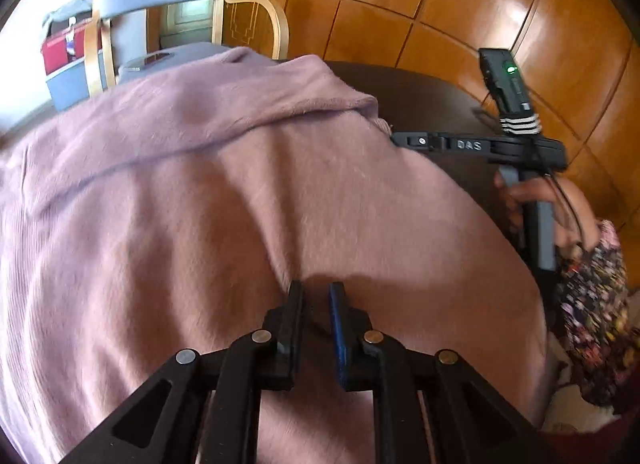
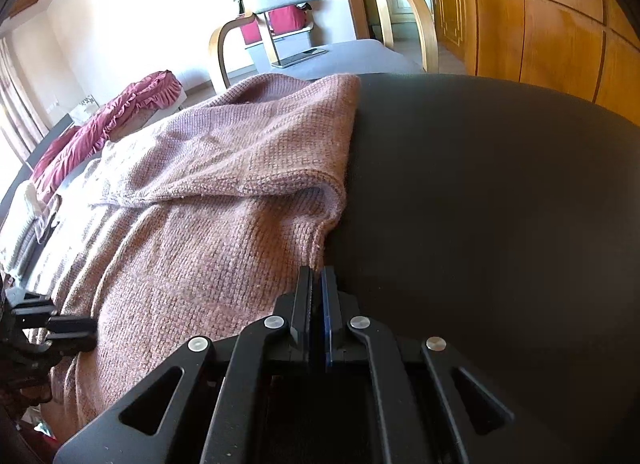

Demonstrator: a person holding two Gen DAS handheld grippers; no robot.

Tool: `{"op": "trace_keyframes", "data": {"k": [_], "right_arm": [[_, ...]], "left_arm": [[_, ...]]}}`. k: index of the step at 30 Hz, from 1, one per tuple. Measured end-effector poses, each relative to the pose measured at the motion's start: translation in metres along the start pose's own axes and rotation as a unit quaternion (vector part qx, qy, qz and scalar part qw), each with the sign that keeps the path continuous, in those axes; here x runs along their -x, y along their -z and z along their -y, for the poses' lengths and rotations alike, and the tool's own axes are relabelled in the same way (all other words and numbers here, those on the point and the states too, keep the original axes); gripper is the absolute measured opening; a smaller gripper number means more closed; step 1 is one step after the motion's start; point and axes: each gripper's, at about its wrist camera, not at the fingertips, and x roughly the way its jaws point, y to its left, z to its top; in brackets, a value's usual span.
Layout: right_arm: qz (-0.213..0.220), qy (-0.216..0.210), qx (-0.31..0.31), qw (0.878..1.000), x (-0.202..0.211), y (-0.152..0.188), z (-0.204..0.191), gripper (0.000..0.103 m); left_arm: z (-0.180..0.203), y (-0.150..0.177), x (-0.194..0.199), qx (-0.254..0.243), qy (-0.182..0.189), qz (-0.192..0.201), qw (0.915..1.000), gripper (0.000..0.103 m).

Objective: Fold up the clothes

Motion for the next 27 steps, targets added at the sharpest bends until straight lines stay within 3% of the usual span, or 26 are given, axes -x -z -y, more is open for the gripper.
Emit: {"op": "trace_keyframes", "data": {"k": [2,6,9,13,15,18,22,25,27], "right_arm": [[-0.001,0.004,0.004,1.000,0.000,-0.001,-0.001,0.001],[-0.002,0.012,0.010,1.000,-0.001,-0.002,-0.003,0.001],[-0.002,0.012,0.010,1.000,-0.001,-0.003,-0.004,0.003],[0.008,0.035,0.001,0.999,0.009,-0.005,-0.004,0.024],[0.023,0.014,-0.010,1.000,0.021,-0.005,-0.006,0.024],[0.032,-0.016,-0.002,0.999,0.034,-0.004,-0.017,0.024],[0.022,0.009,0.071,0.997,0.029,-0.001,-0.046,0.024],[-0.023,0.030,0.105,0.994,0.005,0.007,-0.055,0.024],[-0.020,0.037,0.124,0.991,0.005,0.008,-0.057,0.024]], "left_arm": [[-0.001,0.006,0.005,-0.006,0.000,-0.002,1.0000,0.012],[0.016,0.013,0.018,-0.062,-0.030,-0.004,0.9976,0.013],[0.021,0.006,0.013,-0.055,-0.008,0.012,0.9984,0.013],[0.028,-0.005,0.007,-0.044,0.024,0.035,0.9981,0.013],[0.024,-0.008,-0.007,-0.027,0.010,0.024,0.9993,0.013],[0.007,-0.007,-0.014,0.026,0.036,0.019,0.9988,0.016],[-0.014,-0.002,-0.013,0.078,0.073,0.008,0.9942,0.016],[-0.020,0.004,-0.005,0.089,0.093,0.003,0.9917,0.015],[-0.022,0.004,0.000,0.089,0.102,-0.004,0.9908,0.015]]}}
